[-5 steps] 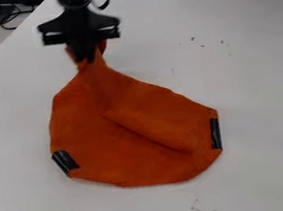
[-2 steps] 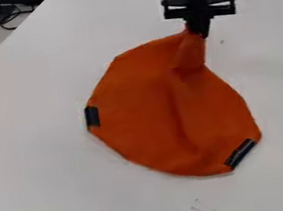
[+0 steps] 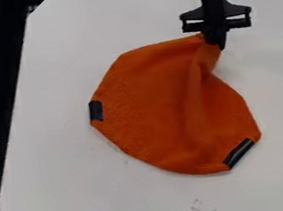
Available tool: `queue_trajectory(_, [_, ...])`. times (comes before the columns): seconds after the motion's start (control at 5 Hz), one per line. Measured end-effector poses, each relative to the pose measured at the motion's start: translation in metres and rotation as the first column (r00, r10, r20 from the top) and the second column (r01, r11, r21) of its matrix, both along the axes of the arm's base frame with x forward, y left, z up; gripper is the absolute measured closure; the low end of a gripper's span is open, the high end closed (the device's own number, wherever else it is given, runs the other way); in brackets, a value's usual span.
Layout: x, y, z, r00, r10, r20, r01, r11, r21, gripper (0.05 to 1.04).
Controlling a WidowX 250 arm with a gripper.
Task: Unfold the cloth to the top right
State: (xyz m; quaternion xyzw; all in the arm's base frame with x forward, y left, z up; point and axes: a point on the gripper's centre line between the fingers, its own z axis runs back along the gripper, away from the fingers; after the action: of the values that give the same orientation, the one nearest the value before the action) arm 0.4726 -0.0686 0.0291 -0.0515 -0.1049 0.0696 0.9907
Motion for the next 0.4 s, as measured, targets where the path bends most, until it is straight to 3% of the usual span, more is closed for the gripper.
queue_trajectory(0.2, [-0.0017, -0.0043, -0.0004, 1.000, 0.016, -0.006, -0.016, 1.000, 0.012, 0.859])
queue_trajectory(0.4, [-0.0091, -0.0087, -0.0008, 0.999, 0.012, -0.037, -0.010, 0.997, 0.075, 0.611])
